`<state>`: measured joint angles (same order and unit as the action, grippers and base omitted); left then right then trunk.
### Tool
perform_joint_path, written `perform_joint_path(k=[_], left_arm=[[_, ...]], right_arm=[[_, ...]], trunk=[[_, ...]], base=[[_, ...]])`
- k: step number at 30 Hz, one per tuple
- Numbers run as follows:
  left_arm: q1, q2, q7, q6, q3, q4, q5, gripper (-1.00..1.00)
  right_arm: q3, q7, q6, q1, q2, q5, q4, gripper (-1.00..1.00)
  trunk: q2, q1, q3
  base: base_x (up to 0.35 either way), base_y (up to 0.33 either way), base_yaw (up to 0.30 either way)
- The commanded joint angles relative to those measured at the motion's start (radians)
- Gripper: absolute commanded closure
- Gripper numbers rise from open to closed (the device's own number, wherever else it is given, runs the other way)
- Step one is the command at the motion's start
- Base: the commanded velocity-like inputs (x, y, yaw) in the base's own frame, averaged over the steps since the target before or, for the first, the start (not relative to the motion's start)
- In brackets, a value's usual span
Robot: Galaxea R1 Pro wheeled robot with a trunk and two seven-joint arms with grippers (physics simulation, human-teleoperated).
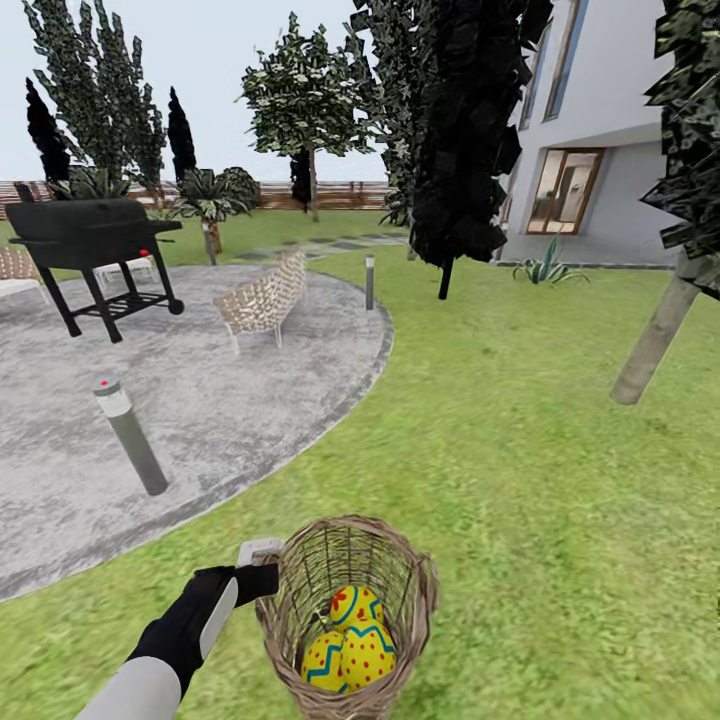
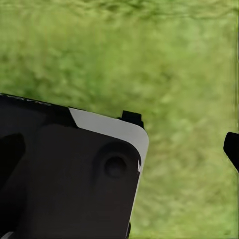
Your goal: Take the three Easter eggs out of the wicker basket on the lawn in the garden, then place them on the lawn next to a single tree (choose any tree) so that all three eggs are next to the same tree and none are left in the basket.
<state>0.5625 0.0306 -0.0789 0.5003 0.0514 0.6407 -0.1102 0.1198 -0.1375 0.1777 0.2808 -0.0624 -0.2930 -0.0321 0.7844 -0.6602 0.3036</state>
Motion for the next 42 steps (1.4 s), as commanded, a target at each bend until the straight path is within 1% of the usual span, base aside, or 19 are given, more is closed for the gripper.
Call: perform_joint_path(k=[1, 3, 10, 14, 42], left_arm=[[0.0, 0.001, -0.002, 0.007, 0.006, 0.002, -0.019, 1.0], [0.0, 0.001, -0.002, 0.007, 0.005, 0.002, -0.019, 1.0], [0.0, 0.001, -0.002, 0.007, 0.006, 0.002, -0.019, 1.0], [0.0, 0.002, -0.002, 0.007, 0.006, 0.002, -0.019, 1.0], [0.0, 0.002, -0.002, 0.007, 0.005, 0.002, -0.019, 1.0]], right_arm=[[0.009, -0.002, 0.026, 0.002, -0.001, -0.007, -0.004, -1.0], [0.009, -0.002, 0.038, 0.001, -0.001, -0.006, -0.005, -1.0], [0.009, -0.002, 0.04, 0.001, -0.001, -0.006, -0.005, -1.0], [0.009, -0.002, 0.04, 0.001, -0.001, -0.006, -0.005, -1.0], [0.009, -0.002, 0.04, 0.001, -0.002, -0.005, -0.005, -1.0]], trunk=[[-0.006, 0.003, -0.002], [-0.02, 0.011, -0.008], [-0.069, 0.038, -0.03], [-0.069, 0.038, -0.03], [-0.265, 0.145, -0.118]], base=[[0.329, 0.0, -0.255], [0.329, 0.0, -0.276], [0.329, 0.0, -0.282], [0.329, 0.0, -0.282], [0.329, 0.0, -0.282]])
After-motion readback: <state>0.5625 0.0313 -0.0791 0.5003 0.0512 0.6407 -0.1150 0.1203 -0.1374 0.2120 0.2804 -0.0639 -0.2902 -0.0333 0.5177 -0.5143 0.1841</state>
